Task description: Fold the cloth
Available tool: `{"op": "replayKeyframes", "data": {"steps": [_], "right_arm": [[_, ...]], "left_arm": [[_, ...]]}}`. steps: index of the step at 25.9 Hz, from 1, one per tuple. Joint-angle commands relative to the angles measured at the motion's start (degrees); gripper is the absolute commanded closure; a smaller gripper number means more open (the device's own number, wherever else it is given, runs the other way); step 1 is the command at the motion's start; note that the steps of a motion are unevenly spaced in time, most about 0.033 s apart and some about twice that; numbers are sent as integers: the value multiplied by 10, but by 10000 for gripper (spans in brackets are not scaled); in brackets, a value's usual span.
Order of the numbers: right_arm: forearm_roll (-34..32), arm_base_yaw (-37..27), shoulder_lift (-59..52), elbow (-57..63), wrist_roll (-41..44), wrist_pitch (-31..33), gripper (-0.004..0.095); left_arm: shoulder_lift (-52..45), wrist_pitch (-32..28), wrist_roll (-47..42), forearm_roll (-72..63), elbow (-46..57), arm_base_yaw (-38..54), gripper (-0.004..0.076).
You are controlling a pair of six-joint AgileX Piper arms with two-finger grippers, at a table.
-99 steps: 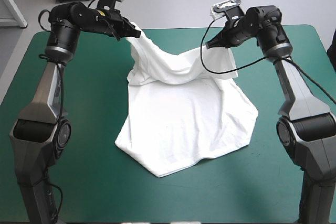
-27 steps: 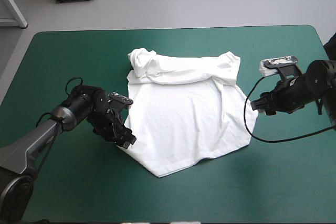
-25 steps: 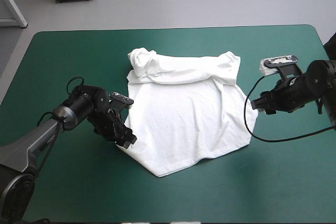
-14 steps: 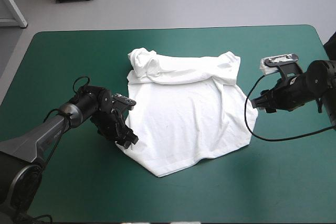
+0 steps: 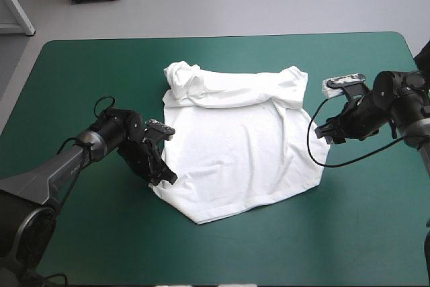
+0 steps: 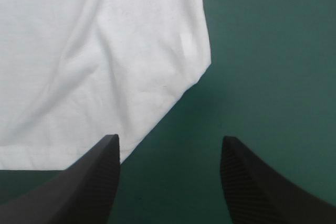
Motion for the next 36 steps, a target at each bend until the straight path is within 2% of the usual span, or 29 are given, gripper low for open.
{"op": "replayKeyframes", "data": {"steps": [1, 20, 32, 34, 36], "right_arm": [[-4, 1, 13, -20, -10, -18, 375], [-11, 2, 157, -96, -12, -3, 375], [-52, 48, 213, -97, 0, -2, 376], [-53, 48, 220, -97, 3, 1, 407], [-54, 50, 229, -97, 13, 19, 619]], "left_arm": [[-7, 3, 3, -38, -5, -6, 746], [-7, 22, 15, -40, -5, -6, 746], [-10, 38, 28, -38, -6, -6, 746], [-11, 38, 28, -40, -7, -6, 746], [-13, 35, 30, -40, -7, -6, 746]]}}
